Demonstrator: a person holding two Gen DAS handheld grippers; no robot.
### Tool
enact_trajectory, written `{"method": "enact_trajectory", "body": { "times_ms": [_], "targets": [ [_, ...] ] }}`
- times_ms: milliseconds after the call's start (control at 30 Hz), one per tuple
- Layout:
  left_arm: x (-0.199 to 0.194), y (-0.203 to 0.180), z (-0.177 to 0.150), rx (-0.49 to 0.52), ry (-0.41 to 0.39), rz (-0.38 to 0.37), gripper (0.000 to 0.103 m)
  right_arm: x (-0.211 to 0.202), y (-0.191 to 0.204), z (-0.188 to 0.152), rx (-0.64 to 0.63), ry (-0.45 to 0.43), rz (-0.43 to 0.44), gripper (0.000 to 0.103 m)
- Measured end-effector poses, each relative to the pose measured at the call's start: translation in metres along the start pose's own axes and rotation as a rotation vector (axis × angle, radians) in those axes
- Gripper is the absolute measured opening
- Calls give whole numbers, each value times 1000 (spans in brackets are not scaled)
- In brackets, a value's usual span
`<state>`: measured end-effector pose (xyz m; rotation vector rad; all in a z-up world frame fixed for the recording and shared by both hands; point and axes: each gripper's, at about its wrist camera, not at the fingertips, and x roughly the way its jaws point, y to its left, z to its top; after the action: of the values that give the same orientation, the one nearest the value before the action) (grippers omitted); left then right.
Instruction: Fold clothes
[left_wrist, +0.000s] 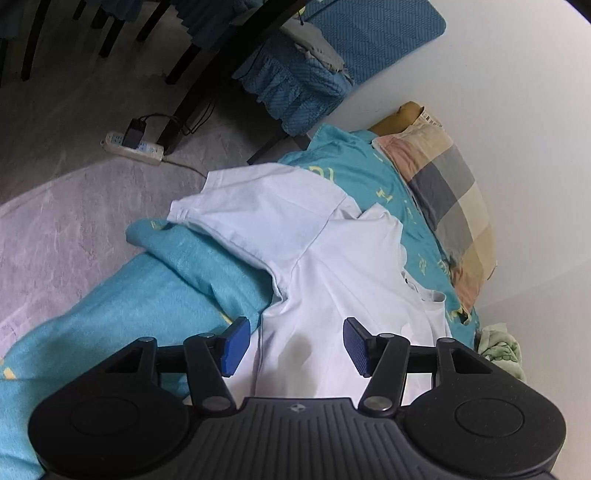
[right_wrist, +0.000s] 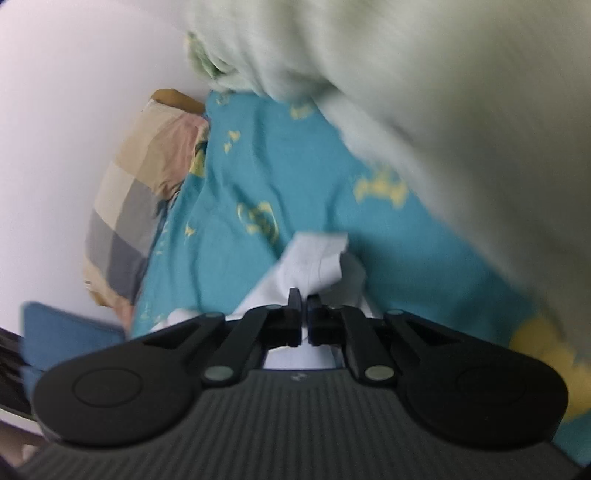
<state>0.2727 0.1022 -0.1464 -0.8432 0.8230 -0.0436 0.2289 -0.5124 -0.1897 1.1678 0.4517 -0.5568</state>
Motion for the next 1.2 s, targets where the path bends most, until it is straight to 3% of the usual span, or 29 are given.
{"method": "enact_trajectory", "body": {
  "times_ms": [167, 300, 367, 433, 533, 633, 700, 800, 867, 900, 933, 1033, 1200],
  "targets": [
    [1, -1, 4, 41, -26, 4, 58, 9, 70, 36, -127, -17, 41, 4],
    [0, -3, 4, 47, -16, -18, 58, -35, 136, 38, -396, -180, 335, 4],
    [-1, -3, 4, 47, -10, -22, 58, -48, 138, 32, -474, -215, 344, 4],
    [-3, -2, 4, 46, -5, -28, 58, -47, 116, 28, -464, -205, 255, 4],
    [-4, -1, 3, 53, 2, -21, 58, -29, 69, 26, -402, -139, 31, 4],
    [-4, -2, 1, 70, 14, -10, 58, 3, 19, 27, -387, -3, -169, 6],
    [-2, -5, -1, 95, 16, 1, 59, 14, -7, 29, -330, 86, -166, 7],
    [-2, -12, -7, 160, 33, 51, 60, 6, -9, 32, -314, 161, -100, 10],
    [-7, -17, -14, 201, 49, 60, 60, -12, -2, 29, -348, 178, -68, 30],
    [-12, -21, -18, 228, 53, 55, 61, -27, 2, 23, -379, 182, -51, 47],
    [-19, -27, -23, 269, 57, 56, 62, -45, 8, 14, -418, 195, -34, 52],
    [-45, -43, -42, 391, 49, 57, 67, -88, 26, -9, -578, 309, -7, 52],
    [-93, -53, -81, 521, 55, 25, 73, -141, 36, -77, -984, 654, -24, 50]
  ]
}}
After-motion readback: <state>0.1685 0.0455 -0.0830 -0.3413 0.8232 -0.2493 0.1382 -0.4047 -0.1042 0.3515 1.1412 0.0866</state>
